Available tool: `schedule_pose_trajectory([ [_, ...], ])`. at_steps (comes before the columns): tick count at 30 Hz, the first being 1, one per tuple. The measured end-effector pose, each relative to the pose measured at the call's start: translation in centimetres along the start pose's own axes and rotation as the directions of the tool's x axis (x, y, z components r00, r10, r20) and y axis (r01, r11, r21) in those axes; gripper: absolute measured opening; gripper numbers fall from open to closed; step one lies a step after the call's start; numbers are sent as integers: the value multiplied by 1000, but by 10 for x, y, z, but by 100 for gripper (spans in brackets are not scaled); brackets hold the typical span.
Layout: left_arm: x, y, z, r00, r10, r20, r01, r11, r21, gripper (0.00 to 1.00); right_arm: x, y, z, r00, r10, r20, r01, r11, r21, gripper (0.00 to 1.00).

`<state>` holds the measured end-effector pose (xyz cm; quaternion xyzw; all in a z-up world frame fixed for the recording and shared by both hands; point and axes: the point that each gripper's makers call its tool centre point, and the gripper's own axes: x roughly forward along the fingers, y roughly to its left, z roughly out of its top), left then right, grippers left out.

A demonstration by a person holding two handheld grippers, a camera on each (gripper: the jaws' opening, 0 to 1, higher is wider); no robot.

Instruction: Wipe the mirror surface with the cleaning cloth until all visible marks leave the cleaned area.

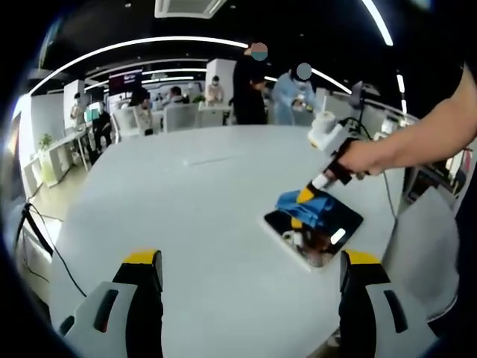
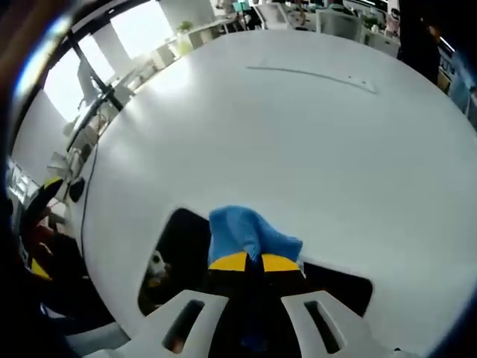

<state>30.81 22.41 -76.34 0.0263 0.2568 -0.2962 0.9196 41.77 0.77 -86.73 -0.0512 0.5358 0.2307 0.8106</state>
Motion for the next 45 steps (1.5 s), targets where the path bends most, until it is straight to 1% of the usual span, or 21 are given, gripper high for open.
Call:
schedule_pose_trajectory([
  [3,-1,1,1,1000,1,1,-1,1000,4,100,0,-1,1,1000,8,2,-8,1000,-15,0],
  [9,-6,8,4,1000,9,-2,-9,1000,12,100,0,-1,1,1000,12,-6,-12,1000,-21,0],
  [14,-10,13,5,1000,21,3,-21,1000,2,100,0,-1,1,1000,17,-9,-17,1000,-23,0],
  [21,-11,13,4,1000,26,4,-26,1000,-1,100,0,-2,0,1000,24,-11,-24,999,-23,0],
  [24,-9,10,4,1000,22,3,-22,1000,1,100,0,-4,0,1000,22,-9,-22,999,-25,0],
  [35,-6,8,5,1000,17,5,-17,1000,1,100,-8,-24,-7,1000,-2,-18,2,1000,-7,0],
  [45,-4,5,6,1000,14,4,-14,1000,7,100,-12,-35,-11,999,-18,-26,18,1000,1,0],
])
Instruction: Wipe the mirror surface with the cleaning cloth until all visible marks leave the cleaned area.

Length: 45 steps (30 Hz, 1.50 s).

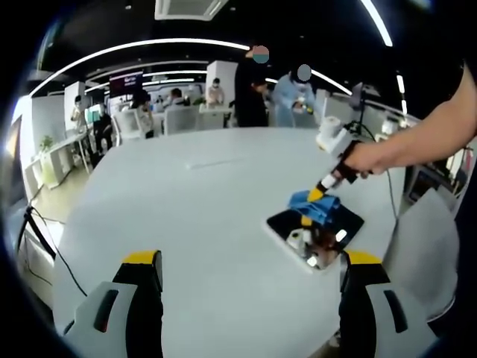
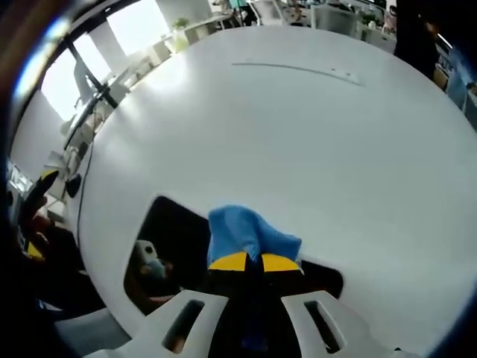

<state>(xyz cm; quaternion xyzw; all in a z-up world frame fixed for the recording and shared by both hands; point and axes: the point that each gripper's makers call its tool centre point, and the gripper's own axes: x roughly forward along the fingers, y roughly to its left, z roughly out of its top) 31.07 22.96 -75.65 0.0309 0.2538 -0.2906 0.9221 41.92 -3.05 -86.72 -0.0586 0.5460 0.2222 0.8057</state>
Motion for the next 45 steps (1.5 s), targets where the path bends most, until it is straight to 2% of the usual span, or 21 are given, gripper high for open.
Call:
schedule_pose_trajectory([
  [11,-1,0,2,1000,2,7,-2,1000,2,100,-2,-5,-3,1000,-15,-5,15,1000,5,0],
  [16,0,-1,2,1000,2,8,-2,1000,1,100,-2,-3,-4,1000,-22,-5,22,1000,-22,0],
  [21,-1,2,3,999,30,12,-30,1000,0,100,-4,-1,-8,1000,-28,-3,28,999,-17,0],
  [24,-2,0,6,1000,13,22,-13,1000,-5,100,-5,1,-14,1000,-23,-8,23,1000,-8,0],
  [26,-1,-7,9,999,-25,36,25,1000,-4,100,-7,2,-18,1000,-22,-7,22,1000,-4,0],
  [28,-1,-9,9,999,-23,29,23,1000,16,100,-8,4,-21,1000,-20,-6,20,1000,4,0],
  [45,1,-9,14,999,-11,31,11,1000,26,100,-19,23,-54,1000,-3,-11,3,1000,-15,0],
])
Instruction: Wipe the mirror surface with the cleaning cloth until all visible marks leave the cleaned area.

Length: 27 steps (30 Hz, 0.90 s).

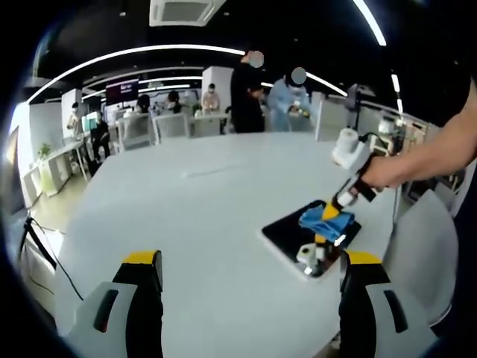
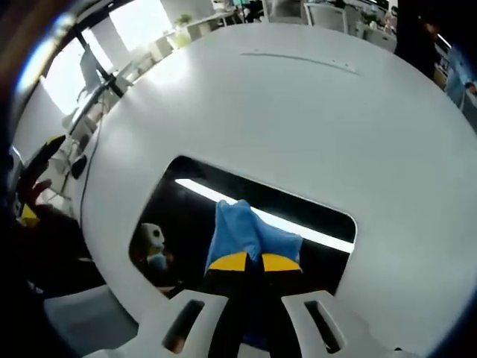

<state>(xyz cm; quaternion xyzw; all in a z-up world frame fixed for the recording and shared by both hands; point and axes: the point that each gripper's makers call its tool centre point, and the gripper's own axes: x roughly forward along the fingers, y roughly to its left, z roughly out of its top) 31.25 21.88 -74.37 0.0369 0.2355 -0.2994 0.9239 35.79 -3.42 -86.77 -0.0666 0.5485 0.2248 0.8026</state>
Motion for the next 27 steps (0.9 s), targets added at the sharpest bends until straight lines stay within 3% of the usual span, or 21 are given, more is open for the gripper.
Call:
schedule_pose_trajectory([
  [8,0,3,-2,1000,11,-15,-11,1000,10,100,-8,17,-24,999,37,-10,-37,999,6,0],
  [27,1,-2,2,1000,3,-7,-3,1000,20,100,-18,36,-55,998,64,-9,-64,998,10,0],
])
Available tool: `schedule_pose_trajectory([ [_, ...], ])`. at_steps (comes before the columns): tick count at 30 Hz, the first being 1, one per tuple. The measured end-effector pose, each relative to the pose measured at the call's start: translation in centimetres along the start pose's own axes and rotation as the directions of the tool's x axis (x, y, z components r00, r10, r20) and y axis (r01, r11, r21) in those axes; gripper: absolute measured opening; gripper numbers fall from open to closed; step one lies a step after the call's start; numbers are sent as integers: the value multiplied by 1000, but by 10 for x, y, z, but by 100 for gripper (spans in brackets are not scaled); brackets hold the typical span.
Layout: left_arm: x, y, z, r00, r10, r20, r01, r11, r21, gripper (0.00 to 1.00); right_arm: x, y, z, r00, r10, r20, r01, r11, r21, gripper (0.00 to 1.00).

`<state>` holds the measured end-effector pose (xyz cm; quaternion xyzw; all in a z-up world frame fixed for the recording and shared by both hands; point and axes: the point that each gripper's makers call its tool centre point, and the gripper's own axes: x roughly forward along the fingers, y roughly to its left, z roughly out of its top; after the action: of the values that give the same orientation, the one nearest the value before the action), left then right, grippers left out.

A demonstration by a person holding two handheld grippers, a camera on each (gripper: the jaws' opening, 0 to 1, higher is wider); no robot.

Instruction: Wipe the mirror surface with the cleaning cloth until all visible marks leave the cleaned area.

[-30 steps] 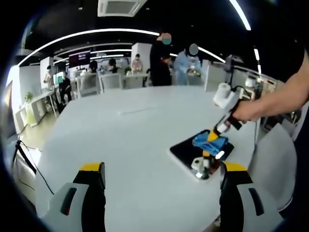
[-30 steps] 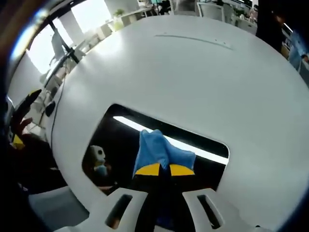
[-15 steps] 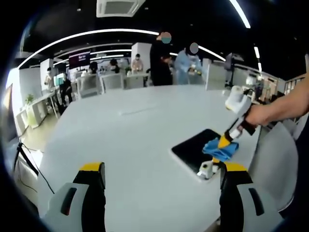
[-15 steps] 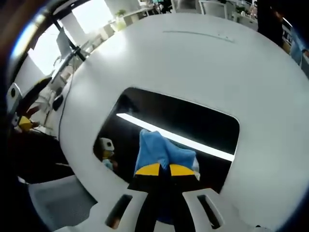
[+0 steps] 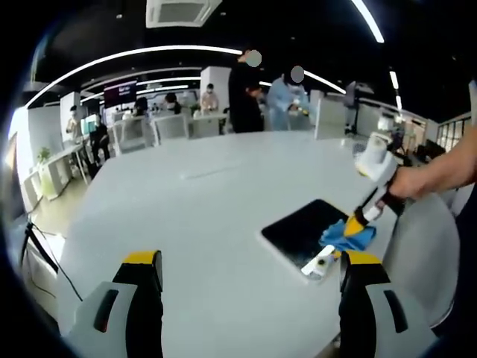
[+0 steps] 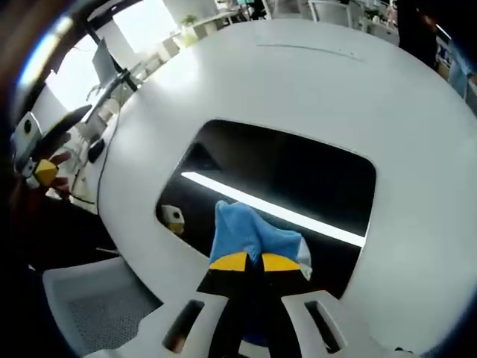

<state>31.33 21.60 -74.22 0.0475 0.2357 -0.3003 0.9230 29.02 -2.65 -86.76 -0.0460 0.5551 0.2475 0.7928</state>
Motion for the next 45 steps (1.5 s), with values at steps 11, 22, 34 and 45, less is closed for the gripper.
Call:
schedule_pose_trajectory([
  [11,-2,-1,-3,1000,3,-3,-3,1000,-4,100,-3,6,-9,1000,16,0,-16,1000,-4,0],
  [22,0,0,-2,1000,13,-3,-13,1000,-8,100,-3,6,-10,1000,28,0,-28,1000,-4,0],
  [34,2,-2,-4,1000,12,-1,-12,1000,-17,100,-2,5,-10,1000,30,-4,-30,999,-21,0],
  [45,0,3,1,1000,17,-2,-17,1000,8,100,-3,5,-10,1000,27,-8,-27,999,-41,0],
])
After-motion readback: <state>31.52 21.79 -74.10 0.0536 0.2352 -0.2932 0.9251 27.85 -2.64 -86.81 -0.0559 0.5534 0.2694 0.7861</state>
